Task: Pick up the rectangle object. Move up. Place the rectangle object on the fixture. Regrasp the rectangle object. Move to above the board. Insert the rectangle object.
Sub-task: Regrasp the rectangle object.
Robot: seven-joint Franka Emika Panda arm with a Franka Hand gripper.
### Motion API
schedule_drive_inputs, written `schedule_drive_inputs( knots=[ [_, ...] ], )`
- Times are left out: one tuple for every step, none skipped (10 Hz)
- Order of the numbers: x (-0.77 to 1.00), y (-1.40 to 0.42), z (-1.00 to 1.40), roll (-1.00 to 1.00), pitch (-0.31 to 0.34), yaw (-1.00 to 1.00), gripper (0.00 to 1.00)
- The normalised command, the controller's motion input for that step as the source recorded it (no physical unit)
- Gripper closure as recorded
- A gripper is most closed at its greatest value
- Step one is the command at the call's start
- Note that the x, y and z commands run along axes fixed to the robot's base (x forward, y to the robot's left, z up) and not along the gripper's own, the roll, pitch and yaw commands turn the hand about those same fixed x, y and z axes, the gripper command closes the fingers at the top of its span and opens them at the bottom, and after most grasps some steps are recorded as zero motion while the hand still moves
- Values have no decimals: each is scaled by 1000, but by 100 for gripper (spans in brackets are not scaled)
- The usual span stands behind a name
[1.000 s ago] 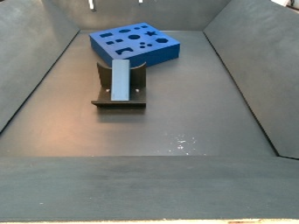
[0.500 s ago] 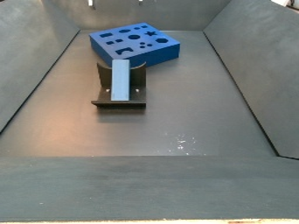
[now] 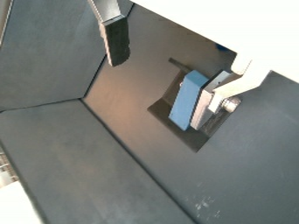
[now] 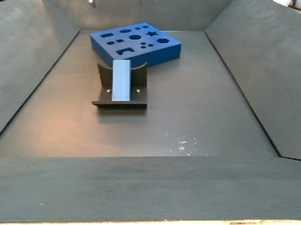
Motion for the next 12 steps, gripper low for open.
schedule_drive_inputs(
  knots=[
    [77,-36,-19,530,170,70,0],
    [78,-33,-17,441,173,87,0],
    [32,72,-1000,352,243,180,0],
    [37,72,-1000,317,211,204,0],
    [47,64,-1000,276,155,222,0],
    [54,59,-1000,245,114,226,0],
    [72,54,-1000,186,6,219,0],
    [79,50,-1000,171,-42,212,0],
    [89,44,-1000,154,-126,178,0],
    [96,43,-1000,140,-174,147,0],
    [103,41,-1000,120,-215,94,0],
    [108,38,-1000,114,-219,68,0]
  ],
)
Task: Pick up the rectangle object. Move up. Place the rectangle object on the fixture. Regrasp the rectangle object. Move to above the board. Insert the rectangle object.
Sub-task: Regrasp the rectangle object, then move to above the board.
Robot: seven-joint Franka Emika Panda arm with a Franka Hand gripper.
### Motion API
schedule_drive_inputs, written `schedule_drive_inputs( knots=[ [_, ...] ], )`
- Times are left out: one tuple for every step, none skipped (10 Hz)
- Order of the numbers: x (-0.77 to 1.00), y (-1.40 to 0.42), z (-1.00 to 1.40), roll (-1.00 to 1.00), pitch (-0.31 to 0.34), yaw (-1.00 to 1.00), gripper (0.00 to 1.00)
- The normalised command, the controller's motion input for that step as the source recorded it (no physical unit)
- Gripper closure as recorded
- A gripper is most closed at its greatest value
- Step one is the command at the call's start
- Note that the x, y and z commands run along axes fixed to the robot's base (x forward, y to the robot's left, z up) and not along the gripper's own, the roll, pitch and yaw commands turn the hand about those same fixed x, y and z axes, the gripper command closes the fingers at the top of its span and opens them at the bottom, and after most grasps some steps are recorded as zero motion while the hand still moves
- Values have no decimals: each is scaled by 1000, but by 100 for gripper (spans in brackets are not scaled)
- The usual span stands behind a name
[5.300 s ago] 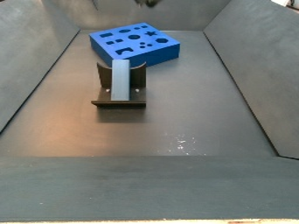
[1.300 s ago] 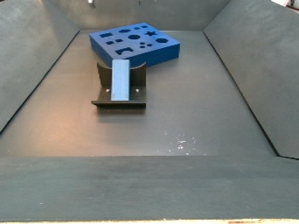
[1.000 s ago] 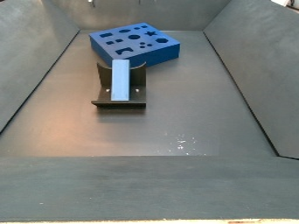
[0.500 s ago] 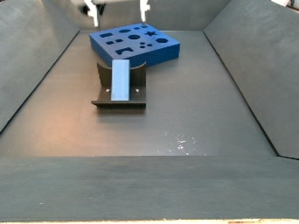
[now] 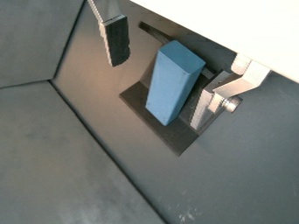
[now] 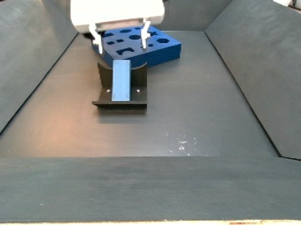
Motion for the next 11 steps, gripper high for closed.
schedule_drive_inputs(
  knots=[
    [103,23,-848,127,-204,1,0],
    [95,18,-747,132,-188,-20,0],
    [86,13,-601,125,-164,-48,0],
    [75,11,-406,118,-118,-67,0],
    [73,11,-263,115,-80,-73,0],
    [36,1,-183,107,-38,-86,0],
    [0,0,-833,0,0,0,100],
    [384,68,1000,-699,343,55,100],
    [384,68,1000,-696,345,55,100],
    [367,65,1000,-611,370,92,100],
    [347,62,1000,-442,326,129,100]
  ],
)
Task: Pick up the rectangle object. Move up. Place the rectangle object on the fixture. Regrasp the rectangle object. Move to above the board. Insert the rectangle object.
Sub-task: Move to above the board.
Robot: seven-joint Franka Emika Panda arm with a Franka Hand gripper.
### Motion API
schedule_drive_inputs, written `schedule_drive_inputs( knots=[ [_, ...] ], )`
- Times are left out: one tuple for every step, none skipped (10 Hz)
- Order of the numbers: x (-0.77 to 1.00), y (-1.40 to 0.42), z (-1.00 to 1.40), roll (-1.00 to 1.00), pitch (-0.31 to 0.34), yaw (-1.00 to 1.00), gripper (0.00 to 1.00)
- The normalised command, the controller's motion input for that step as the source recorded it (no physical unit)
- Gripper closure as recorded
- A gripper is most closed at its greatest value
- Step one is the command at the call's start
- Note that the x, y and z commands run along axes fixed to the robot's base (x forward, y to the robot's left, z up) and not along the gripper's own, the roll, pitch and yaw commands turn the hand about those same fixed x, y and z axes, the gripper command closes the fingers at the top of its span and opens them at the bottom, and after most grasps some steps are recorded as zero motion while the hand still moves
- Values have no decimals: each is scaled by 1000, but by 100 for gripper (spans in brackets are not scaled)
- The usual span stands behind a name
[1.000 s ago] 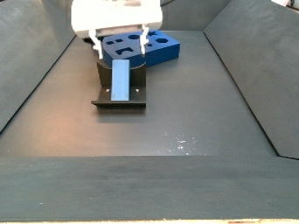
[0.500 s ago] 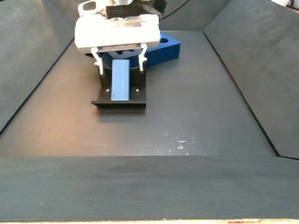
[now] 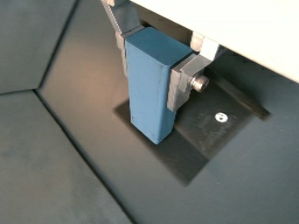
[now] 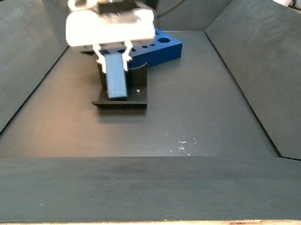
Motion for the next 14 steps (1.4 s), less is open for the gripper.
schedule_drive_inputs(
  knots=[
    [332,56,1000,-218,245,170,100],
    [331,54,1000,-128,221,180,100],
    [328,52,1000,-95,217,177,100],
    [324,49,1000,-69,199,169,100],
    [316,45,1000,-50,165,162,100],
    [308,42,1000,-47,146,151,100],
    [298,38,1000,-49,129,141,100],
    [287,34,1000,-53,121,130,100],
    [273,30,1000,-66,124,115,100],
    [261,25,1000,-72,132,105,100],
    [254,21,1000,-74,136,99,100],
    [234,14,1000,-75,154,89,100],
    [224,10,1000,-73,167,88,100],
    [207,2,1000,-72,181,89,100]
  ],
)
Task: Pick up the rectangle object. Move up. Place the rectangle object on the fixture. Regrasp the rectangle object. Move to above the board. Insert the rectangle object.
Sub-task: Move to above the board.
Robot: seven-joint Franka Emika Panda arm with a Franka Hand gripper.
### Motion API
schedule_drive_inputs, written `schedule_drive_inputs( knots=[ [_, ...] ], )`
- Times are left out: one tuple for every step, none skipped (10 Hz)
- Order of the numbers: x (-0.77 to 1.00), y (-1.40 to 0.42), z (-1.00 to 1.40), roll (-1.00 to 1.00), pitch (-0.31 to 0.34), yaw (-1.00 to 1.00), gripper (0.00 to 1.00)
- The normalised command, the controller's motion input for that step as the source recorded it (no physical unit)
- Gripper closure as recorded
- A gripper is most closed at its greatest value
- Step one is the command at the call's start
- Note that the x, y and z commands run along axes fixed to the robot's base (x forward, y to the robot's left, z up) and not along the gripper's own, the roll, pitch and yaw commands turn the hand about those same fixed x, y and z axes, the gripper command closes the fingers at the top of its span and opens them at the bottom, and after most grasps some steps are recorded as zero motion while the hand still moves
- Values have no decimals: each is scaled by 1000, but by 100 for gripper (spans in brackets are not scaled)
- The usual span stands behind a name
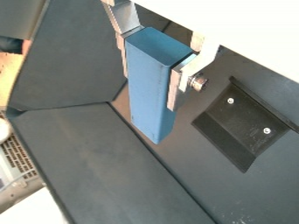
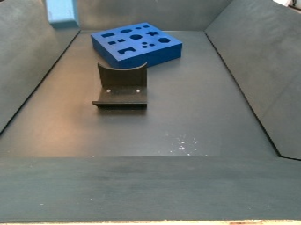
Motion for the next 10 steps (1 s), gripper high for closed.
schedule_drive_inputs(
  knots=[
    [199,-1,1000,-70,186,91,100],
    [185,-11,1000,-63,198,94,100],
    [178,-18,1000,-58,201,99,100],
    [138,-23,830,-45,213,105,100],
    [117,-23,727,-36,219,106,100],
    [86,-25,481,-23,213,113,100],
    [75,-25,379,-17,212,113,100],
    [64,-24,190,-14,203,116,100],
    [-909,-1000,-485,-1000,-114,-105,100],
    [-921,-1000,-492,-1000,-139,-103,100]
  ],
)
